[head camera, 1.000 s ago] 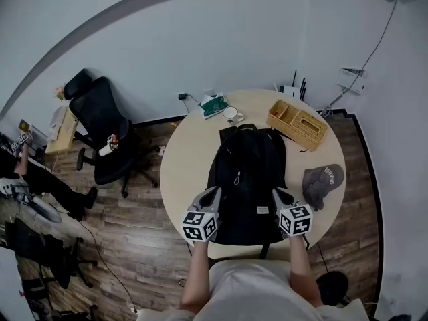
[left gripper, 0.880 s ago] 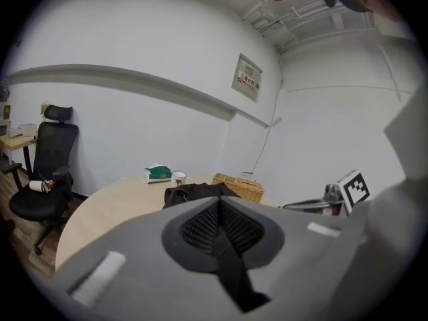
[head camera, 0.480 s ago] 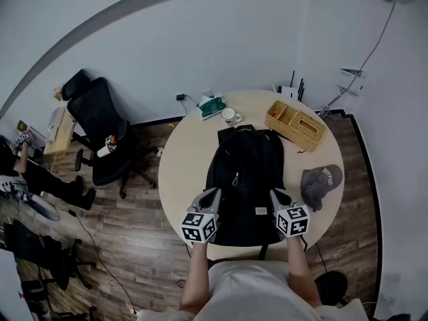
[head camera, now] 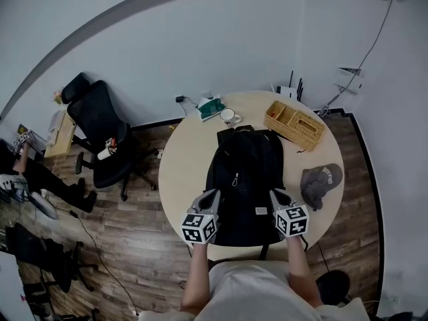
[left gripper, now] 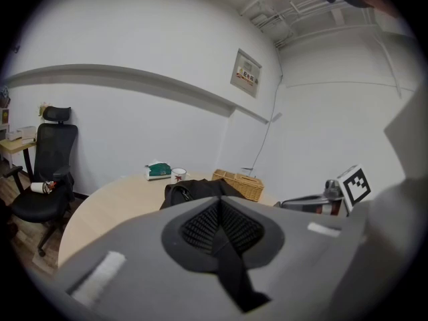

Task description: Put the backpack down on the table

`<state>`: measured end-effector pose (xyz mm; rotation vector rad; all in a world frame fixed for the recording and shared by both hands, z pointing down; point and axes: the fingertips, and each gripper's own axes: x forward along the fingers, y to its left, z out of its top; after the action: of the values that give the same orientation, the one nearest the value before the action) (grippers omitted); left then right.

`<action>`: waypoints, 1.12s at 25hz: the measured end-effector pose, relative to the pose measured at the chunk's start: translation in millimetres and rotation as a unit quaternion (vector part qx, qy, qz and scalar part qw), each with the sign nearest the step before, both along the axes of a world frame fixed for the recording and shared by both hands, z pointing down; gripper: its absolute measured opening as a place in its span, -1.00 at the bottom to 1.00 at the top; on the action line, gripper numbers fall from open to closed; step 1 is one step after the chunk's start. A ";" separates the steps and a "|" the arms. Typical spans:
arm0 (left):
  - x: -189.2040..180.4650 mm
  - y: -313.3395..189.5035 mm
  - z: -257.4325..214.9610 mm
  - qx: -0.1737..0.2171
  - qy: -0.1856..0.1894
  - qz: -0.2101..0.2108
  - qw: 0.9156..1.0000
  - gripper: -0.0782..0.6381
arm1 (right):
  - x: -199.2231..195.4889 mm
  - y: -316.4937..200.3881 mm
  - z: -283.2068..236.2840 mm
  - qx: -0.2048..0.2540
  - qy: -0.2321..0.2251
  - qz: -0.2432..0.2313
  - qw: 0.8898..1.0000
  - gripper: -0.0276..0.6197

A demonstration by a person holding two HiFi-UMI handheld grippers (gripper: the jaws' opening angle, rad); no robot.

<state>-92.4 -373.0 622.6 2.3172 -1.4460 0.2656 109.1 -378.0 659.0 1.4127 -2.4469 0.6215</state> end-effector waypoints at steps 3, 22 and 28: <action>-0.3 0.4 1.1 -0.004 -0.003 0.001 1.000 -0.62 | 1.5 -0.7 -1.2 0.002 0.000 0.002 1.000 -0.91; -1.7 4.0 7.1 -0.011 -0.007 0.000 1.000 -0.62 | -2.4 1.5 1.9 0.000 0.010 -0.009 1.000 -0.91; -2.6 4.6 9.1 -0.014 -0.007 0.000 1.000 -0.62 | -3.6 2.0 2.7 0.000 0.014 -0.012 1.000 -0.91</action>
<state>-94.9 -368.4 631.7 2.2974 -1.4406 0.3000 105.5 -376.0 661.7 1.3809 -2.4376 0.5931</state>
